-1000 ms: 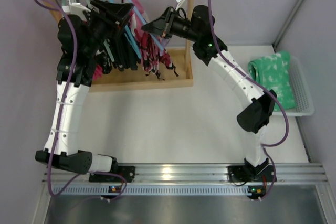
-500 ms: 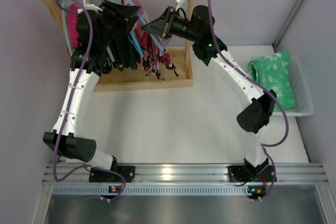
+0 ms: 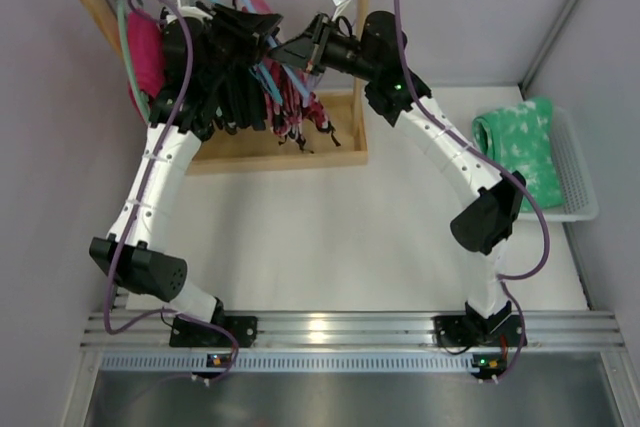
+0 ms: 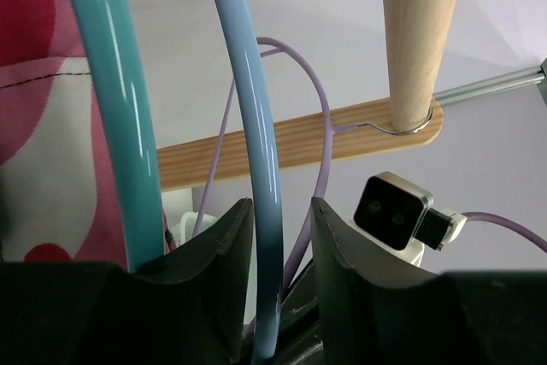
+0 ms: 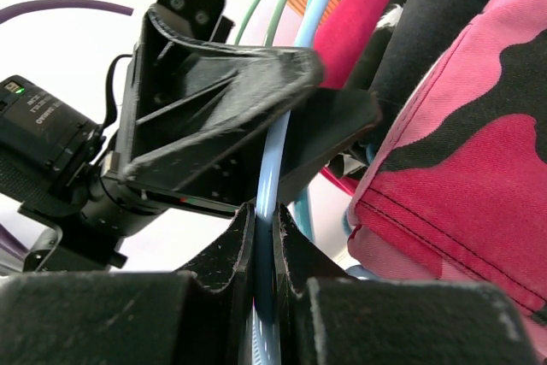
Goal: Remove the trousers from the hanger
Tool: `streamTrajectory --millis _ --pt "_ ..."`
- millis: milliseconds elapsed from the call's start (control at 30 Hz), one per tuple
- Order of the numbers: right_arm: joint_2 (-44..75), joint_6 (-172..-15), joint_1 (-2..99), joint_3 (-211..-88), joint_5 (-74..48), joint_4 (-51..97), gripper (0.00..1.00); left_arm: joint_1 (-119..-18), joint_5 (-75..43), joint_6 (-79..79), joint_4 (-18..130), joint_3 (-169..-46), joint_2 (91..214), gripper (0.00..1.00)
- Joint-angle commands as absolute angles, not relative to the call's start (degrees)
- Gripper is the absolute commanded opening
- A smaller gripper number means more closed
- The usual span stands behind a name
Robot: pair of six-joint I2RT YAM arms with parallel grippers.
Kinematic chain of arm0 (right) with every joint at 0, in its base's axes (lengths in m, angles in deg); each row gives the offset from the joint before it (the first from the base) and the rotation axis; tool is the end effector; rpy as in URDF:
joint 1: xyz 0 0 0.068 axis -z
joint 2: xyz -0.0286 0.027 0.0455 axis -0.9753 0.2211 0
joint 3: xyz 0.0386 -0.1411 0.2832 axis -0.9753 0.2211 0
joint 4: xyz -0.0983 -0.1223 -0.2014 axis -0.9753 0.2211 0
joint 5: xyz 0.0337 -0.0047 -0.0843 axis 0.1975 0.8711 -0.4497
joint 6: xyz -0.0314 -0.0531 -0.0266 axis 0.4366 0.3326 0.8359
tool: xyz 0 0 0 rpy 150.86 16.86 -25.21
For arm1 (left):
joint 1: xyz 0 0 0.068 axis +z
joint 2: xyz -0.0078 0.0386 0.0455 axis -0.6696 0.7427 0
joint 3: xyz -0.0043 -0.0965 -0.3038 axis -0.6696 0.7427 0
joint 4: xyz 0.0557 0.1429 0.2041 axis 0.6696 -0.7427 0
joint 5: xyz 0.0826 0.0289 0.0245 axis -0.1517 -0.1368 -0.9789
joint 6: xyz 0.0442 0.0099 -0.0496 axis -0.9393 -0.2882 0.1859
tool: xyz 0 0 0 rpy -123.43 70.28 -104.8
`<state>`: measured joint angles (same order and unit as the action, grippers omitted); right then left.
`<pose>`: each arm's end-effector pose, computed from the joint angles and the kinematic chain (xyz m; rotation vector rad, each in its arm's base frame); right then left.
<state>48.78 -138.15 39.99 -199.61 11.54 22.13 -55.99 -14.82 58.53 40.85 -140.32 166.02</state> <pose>0.3697 0.3168 0.5291 -0.3520 1.5753 1.6236 0.3386 -0.0933 0.5566 -0.6489 1.5286 -1.2798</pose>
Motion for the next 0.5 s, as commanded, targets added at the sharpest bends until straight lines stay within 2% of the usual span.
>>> streamTrajectory --millis 0,100,267,333,367,400,467 --pt "44.7 -137.5 39.0 -201.3 10.7 13.4 0.0 -56.2 -13.0 59.5 47.3 -141.6 167.3 0.38" --pt "44.5 -137.5 38.9 -201.3 10.9 13.1 0.0 -56.2 -12.0 58.1 50.3 -142.9 167.8 0.3" --pt "43.8 -137.4 39.1 -200.8 11.4 13.0 0.0 -56.3 -9.9 57.7 53.2 -144.8 168.1 0.07" --pt "43.3 -137.0 39.2 -200.8 11.7 13.1 0.11 -56.3 -9.6 57.3 55.6 -145.7 168.2 0.01" --pt "42.9 -136.8 39.4 -200.6 11.8 13.0 0.2 -56.3 -9.3 57.1 55.8 -146.2 168.4 0.0" --pt "42.7 -136.5 39.7 -200.3 12.0 13.0 0.38 -56.3 -9.2 56.8 56.3 -146.6 168.4 0.0" --pt "41.4 -135.9 40.4 -199.2 11.9 12.3 0.53 -56.4 -8.6 56.6 57.0 -147.7 168.5 0.0"
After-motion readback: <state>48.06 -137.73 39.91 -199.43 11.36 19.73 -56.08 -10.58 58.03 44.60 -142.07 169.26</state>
